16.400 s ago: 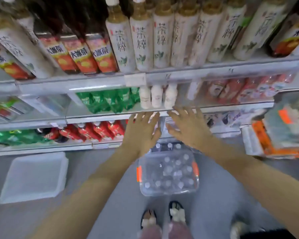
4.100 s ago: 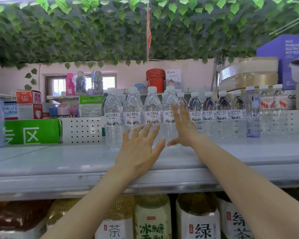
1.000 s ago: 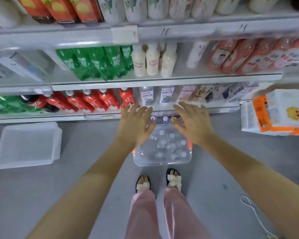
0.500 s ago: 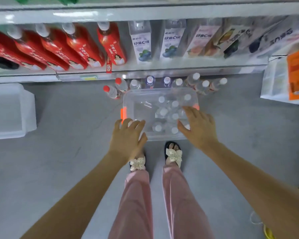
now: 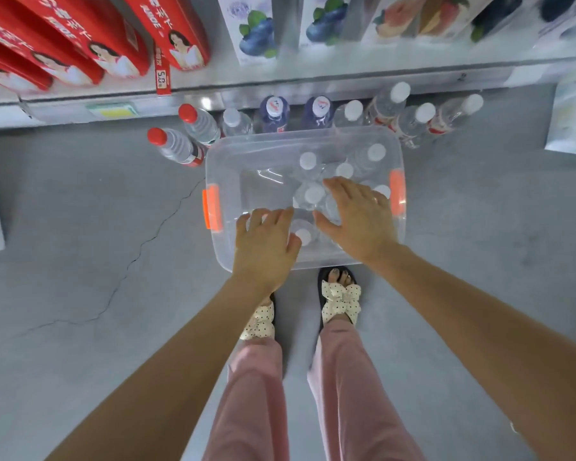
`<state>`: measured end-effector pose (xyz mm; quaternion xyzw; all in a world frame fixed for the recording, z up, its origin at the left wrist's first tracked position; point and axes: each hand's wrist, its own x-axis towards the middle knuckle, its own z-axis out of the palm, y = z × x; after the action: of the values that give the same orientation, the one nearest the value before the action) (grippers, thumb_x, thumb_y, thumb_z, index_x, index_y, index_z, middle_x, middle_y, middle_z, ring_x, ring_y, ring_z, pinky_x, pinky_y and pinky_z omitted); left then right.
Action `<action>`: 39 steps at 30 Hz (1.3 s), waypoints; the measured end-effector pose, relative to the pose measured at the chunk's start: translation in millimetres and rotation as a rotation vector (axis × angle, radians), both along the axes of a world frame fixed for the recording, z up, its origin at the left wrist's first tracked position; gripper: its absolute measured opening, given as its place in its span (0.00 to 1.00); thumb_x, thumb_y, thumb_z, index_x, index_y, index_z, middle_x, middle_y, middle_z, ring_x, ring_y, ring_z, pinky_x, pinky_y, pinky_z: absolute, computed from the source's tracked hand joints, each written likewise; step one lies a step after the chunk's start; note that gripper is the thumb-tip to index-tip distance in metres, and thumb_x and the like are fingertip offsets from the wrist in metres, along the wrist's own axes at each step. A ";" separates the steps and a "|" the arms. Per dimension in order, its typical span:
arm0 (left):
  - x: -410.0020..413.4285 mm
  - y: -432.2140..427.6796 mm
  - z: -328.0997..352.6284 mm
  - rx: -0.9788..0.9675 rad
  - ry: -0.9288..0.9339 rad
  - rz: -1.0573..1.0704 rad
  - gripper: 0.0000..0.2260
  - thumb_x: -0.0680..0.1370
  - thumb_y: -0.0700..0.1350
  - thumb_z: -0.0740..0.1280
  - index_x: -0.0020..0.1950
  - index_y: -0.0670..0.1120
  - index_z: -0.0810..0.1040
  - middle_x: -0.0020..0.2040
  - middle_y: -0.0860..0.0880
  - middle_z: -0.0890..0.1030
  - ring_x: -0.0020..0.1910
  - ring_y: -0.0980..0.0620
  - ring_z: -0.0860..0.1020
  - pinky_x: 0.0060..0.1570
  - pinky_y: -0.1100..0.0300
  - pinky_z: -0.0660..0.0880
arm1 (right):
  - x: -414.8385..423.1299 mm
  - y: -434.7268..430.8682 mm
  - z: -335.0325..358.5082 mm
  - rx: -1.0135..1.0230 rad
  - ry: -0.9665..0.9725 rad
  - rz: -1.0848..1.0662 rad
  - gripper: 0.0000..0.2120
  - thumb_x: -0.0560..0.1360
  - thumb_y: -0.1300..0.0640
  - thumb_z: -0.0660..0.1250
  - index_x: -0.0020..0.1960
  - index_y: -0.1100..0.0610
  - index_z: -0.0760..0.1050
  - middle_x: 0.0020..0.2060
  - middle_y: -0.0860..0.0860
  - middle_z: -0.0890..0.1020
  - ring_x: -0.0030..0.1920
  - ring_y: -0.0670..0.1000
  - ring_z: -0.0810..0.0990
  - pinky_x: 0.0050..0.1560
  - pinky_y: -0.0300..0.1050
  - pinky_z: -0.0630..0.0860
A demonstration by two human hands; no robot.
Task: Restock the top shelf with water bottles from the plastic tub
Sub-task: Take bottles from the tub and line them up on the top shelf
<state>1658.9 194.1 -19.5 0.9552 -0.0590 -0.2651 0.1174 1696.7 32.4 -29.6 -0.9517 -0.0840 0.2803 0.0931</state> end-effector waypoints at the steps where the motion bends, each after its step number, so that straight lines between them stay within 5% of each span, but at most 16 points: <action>1: 1.8 -1.9 -10.8 0.012 0.001 -0.001 0.20 0.80 0.49 0.51 0.72 0.48 0.65 0.67 0.50 0.72 0.70 0.48 0.62 0.67 0.53 0.48 | 1.7 0.0 -8.5 -0.003 -0.006 0.005 0.28 0.78 0.43 0.57 0.74 0.54 0.60 0.72 0.51 0.66 0.69 0.57 0.67 0.66 0.57 0.63; 10: -5.9 -13.2 -92.9 0.001 0.073 0.046 0.21 0.80 0.52 0.57 0.71 0.48 0.65 0.69 0.51 0.70 0.71 0.48 0.61 0.68 0.52 0.46 | 18.3 -3.9 -83.1 -0.010 -0.002 0.137 0.25 0.79 0.48 0.59 0.73 0.56 0.61 0.70 0.55 0.65 0.65 0.60 0.68 0.62 0.53 0.65; 15: -13.6 -24.8 -129.3 -0.092 0.102 0.131 0.23 0.78 0.56 0.61 0.70 0.48 0.68 0.69 0.51 0.72 0.68 0.48 0.67 0.65 0.53 0.59 | 27.9 -1.2 -112.3 0.046 0.039 0.262 0.26 0.78 0.54 0.63 0.73 0.58 0.61 0.69 0.57 0.65 0.64 0.60 0.69 0.61 0.53 0.68; 21: -15.8 -33.8 -149.7 -0.286 0.110 0.231 0.19 0.77 0.45 0.66 0.67 0.46 0.70 0.64 0.50 0.75 0.59 0.46 0.74 0.52 0.54 0.71 | 39.0 -1.6 -136.7 0.145 0.130 0.149 0.23 0.77 0.56 0.66 0.69 0.57 0.65 0.64 0.53 0.72 0.61 0.57 0.73 0.57 0.55 0.72; 30: 10.8 7.4 -139.8 -0.389 0.116 0.320 0.15 0.79 0.48 0.63 0.60 0.40 0.67 0.45 0.47 0.72 0.42 0.48 0.69 0.37 0.61 0.56 | 45.4 -2.1 -146.7 0.239 0.183 0.024 0.27 0.72 0.52 0.70 0.69 0.50 0.66 0.67 0.45 0.70 0.64 0.50 0.71 0.58 0.46 0.67; 39: 38.6 35.6 -154.4 -0.416 -0.006 0.407 0.16 0.78 0.45 0.65 0.63 0.41 0.67 0.52 0.44 0.77 0.42 0.44 0.73 0.43 0.57 0.66 | 51.8 1.1 -150.3 0.116 0.280 0.200 0.35 0.72 0.50 0.71 0.74 0.45 0.58 0.72 0.40 0.63 0.67 0.50 0.70 0.57 0.46 0.68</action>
<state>1697.5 229.7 -173.9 0.9037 0.0802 -0.2155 0.3613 1748.5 33.5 -179.9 -0.8833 -0.1805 0.4126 0.1302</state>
